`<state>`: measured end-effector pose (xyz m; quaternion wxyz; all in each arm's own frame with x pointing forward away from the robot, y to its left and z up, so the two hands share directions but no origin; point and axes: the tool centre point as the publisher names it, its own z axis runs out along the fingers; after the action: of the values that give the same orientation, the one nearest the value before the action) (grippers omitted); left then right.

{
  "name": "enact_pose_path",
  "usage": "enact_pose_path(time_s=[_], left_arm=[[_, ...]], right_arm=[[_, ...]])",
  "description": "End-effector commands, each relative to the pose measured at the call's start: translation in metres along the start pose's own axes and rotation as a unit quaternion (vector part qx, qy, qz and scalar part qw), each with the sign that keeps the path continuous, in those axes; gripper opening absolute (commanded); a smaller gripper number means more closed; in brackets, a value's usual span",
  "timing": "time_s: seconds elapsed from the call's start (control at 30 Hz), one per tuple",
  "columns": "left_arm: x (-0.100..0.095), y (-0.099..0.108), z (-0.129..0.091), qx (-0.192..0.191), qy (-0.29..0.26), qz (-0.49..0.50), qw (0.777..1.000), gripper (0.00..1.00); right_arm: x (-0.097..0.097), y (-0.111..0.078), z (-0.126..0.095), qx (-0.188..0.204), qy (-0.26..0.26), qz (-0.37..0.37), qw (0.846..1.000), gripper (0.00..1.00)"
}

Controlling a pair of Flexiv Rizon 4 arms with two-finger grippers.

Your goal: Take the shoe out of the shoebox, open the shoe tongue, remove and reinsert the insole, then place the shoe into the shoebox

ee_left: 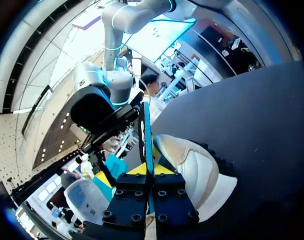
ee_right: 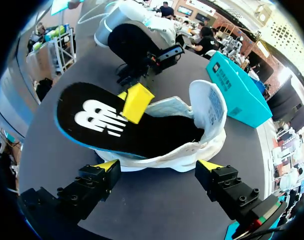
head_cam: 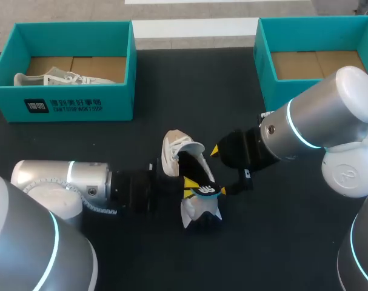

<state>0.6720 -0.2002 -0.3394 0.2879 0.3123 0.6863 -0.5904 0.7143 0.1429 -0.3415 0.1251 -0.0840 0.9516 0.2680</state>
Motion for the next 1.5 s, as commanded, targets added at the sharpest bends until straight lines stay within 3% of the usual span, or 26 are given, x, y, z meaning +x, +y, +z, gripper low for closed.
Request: enact_pose_path(time_s=[0.03,0.33,0.37,0.4,0.57,0.73,0.8,1.03,1.3,1.33,1.37,1.5], left_arm=[[-0.003,0.010,0.000,-0.007,0.007,-0.001,1.000,0.00],[-0.010,0.016,-0.008,-0.018,0.002,-0.002,1.000,0.00],[-0.011,0.011,-0.007,-0.013,0.001,0.000,1.000,0.34],[-0.012,0.009,-0.007,-0.007,0.001,0.001,1.000,0.42],[-0.016,-0.009,0.000,0.018,0.003,0.011,1.000,0.28],[-0.014,-0.014,0.008,0.029,0.009,0.009,0.999,0.16],[-0.010,-0.011,0.011,0.029,0.016,0.004,0.999,0.00],[0.003,0.007,0.010,0.009,0.033,-0.006,0.999,0.00],[0.000,0.021,0.000,-0.013,0.031,-0.009,0.999,0.00],[0.000,0.018,0.001,-0.011,0.029,-0.008,0.999,0.11],[-0.001,0.016,0.001,-0.008,0.026,-0.007,1.000,0.37],[-0.006,0.004,0.003,0.012,0.018,-0.001,1.000,0.44]], right_arm=[[0.001,0.000,0.000,0.000,-0.001,0.000,1.000,1.00],[0.001,0.000,0.000,0.000,-0.001,0.000,1.000,1.00],[0.001,0.000,0.000,0.000,-0.001,0.000,1.000,1.00],[0.001,0.000,0.000,0.000,-0.001,0.000,1.000,1.00],[0.001,0.000,0.000,0.000,-0.001,0.000,1.000,1.00],[0.001,0.000,0.000,0.000,-0.001,0.000,1.000,1.00],[0.001,0.000,0.000,0.000,-0.001,0.000,1.000,1.00],[0.001,0.000,0.000,0.000,-0.001,0.000,1.000,1.00],[0.001,0.000,0.000,0.000,-0.001,0.000,1.000,1.00],[0.001,0.000,0.000,0.000,-0.001,0.000,1.000,1.00],[0.001,0.000,0.000,0.000,-0.001,0.000,1.000,1.00],[0.001,0.000,0.000,0.000,-0.001,0.000,1.000,1.00]])
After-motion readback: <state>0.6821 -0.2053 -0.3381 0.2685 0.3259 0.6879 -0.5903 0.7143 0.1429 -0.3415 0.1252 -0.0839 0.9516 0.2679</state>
